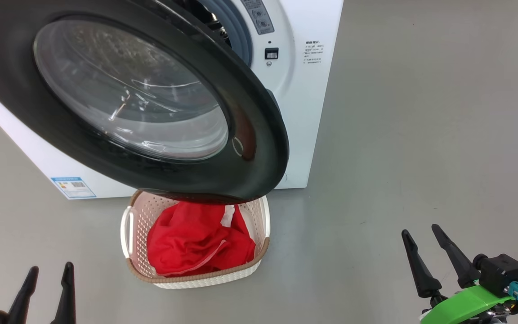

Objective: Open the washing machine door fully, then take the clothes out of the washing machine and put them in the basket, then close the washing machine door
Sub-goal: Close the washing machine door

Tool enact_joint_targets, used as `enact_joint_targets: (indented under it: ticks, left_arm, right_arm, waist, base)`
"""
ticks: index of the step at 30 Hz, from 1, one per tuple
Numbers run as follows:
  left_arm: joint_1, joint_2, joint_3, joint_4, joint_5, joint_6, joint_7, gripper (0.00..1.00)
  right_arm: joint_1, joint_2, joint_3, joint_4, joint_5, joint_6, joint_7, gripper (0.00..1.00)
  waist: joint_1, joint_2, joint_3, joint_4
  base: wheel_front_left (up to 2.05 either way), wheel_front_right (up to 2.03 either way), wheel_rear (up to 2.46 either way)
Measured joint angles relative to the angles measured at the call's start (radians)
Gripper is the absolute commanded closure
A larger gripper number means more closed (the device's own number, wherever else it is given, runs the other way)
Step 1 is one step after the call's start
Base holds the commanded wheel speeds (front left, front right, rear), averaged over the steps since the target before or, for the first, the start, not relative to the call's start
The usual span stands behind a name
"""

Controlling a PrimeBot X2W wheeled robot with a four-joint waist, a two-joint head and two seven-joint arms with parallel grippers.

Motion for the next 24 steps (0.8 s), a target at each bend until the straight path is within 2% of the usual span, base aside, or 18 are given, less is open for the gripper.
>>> enact_joint_targets:
  ticks: [24]
  left_arm:
    - [0.000, -0.001, 0.002, -0.017, 0.003, 0.000, 0.000, 0.00]
  right_arm:
    - [0.000, -0.003, 0.000, -0.002, 0.000, 0.000, 0.000, 0.00]
  waist:
    - [0.0000, 0.0000, -0.007, 0.002]
  base:
    - [0.00, 0.00, 0.00]
